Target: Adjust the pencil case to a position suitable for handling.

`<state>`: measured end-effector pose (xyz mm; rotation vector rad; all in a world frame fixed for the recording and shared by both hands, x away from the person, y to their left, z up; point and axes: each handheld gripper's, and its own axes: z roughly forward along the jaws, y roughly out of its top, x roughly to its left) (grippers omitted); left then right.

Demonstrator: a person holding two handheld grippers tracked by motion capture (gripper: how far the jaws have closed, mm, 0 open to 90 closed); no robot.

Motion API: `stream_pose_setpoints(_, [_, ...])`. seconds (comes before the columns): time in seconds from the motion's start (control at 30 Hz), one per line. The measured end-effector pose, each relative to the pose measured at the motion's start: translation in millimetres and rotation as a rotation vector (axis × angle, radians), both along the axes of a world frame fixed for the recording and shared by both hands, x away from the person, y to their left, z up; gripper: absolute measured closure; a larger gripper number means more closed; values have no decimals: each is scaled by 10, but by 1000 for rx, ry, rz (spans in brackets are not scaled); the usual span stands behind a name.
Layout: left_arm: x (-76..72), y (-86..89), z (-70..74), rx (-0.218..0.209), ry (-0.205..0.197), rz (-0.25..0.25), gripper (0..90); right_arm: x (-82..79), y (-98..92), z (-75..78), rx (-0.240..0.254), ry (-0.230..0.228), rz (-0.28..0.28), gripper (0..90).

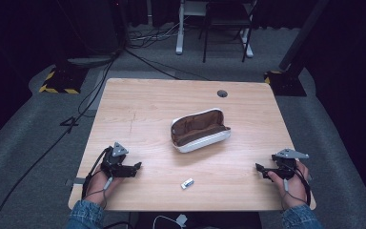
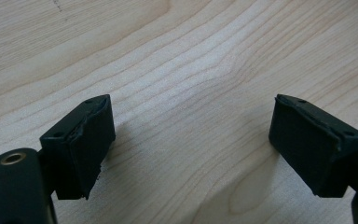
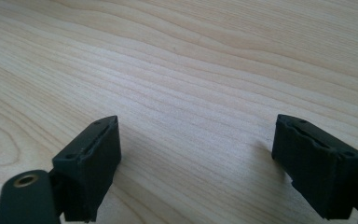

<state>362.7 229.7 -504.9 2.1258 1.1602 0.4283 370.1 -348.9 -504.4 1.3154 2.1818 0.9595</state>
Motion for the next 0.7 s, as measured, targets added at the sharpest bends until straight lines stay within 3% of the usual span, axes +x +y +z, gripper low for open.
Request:
stream_pose_setpoints(0.33, [-1, 0, 0, 1, -1, -5, 147, -14, 70, 25, 36, 10, 26, 237])
stream_pose_setpoints(0.7, [33, -7, 6, 7, 3, -10, 147, -121, 176, 196, 30, -19, 65, 250])
